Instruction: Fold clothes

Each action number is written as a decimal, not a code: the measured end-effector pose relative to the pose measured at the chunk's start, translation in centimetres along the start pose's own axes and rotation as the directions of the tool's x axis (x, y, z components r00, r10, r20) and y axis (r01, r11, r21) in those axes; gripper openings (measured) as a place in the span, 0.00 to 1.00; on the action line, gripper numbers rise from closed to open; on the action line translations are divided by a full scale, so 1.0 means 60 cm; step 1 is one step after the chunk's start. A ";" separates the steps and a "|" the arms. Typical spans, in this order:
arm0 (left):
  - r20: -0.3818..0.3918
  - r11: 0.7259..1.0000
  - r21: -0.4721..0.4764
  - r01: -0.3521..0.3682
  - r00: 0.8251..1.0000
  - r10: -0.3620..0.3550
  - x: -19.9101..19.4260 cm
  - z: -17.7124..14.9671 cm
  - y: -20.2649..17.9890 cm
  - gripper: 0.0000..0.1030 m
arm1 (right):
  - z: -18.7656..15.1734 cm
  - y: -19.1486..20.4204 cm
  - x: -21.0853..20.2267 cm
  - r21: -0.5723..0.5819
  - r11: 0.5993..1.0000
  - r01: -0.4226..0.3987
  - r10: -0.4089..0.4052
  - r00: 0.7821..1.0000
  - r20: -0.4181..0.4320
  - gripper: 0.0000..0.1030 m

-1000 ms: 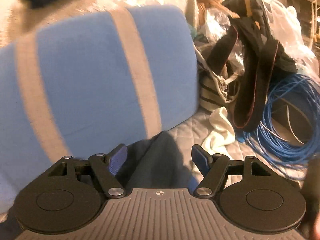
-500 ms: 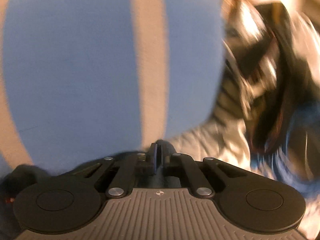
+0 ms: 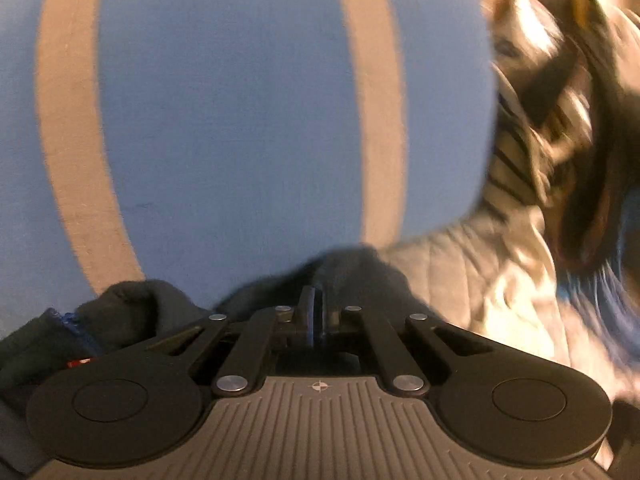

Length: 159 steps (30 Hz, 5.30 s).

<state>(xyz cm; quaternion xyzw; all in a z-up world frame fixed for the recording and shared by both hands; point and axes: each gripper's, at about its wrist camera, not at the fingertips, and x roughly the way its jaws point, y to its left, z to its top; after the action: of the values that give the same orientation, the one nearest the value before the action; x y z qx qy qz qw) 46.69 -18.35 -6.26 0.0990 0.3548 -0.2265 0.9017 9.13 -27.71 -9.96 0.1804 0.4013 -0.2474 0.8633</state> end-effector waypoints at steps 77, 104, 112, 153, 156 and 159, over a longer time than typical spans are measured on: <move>-0.291 0.791 -0.588 -0.168 0.957 -0.014 -0.547 -0.486 0.170 0.74 | -0.187 -0.090 -0.207 0.129 0.982 -0.135 0.155 0.976 -0.155 1.00; -0.340 0.809 -0.577 -0.108 0.933 -0.119 -0.515 -0.512 0.114 0.65 | -0.150 0.054 -0.189 0.011 0.957 -0.291 0.288 0.952 0.101 0.86; -0.317 0.795 -0.601 -0.075 0.936 -0.151 -0.518 -0.521 0.125 0.65 | -0.139 -0.008 -0.168 0.299 0.894 -0.333 0.311 0.943 0.121 0.20; -0.312 0.797 -0.601 -0.059 0.936 -0.166 -0.518 -0.525 0.133 0.73 | -0.127 -0.010 -0.188 0.441 0.760 -0.477 0.417 0.879 0.231 0.16; -0.312 0.797 -0.601 -0.058 0.935 -0.168 -0.518 -0.525 0.135 0.73 | -0.146 -0.011 -0.180 0.449 0.792 -0.412 0.376 0.910 0.172 0.16; -0.311 0.795 -0.604 -0.057 0.935 -0.170 -0.517 -0.526 0.138 0.73 | -0.156 -0.017 -0.172 0.450 0.809 -0.377 0.349 0.925 0.148 0.15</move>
<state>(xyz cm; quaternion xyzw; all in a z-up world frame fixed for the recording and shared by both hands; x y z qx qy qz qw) 11.85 10.11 -7.83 -0.1658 0.5655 -0.1076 0.8008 -2.83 -20.87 -7.74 0.4505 0.2621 -0.1727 0.8358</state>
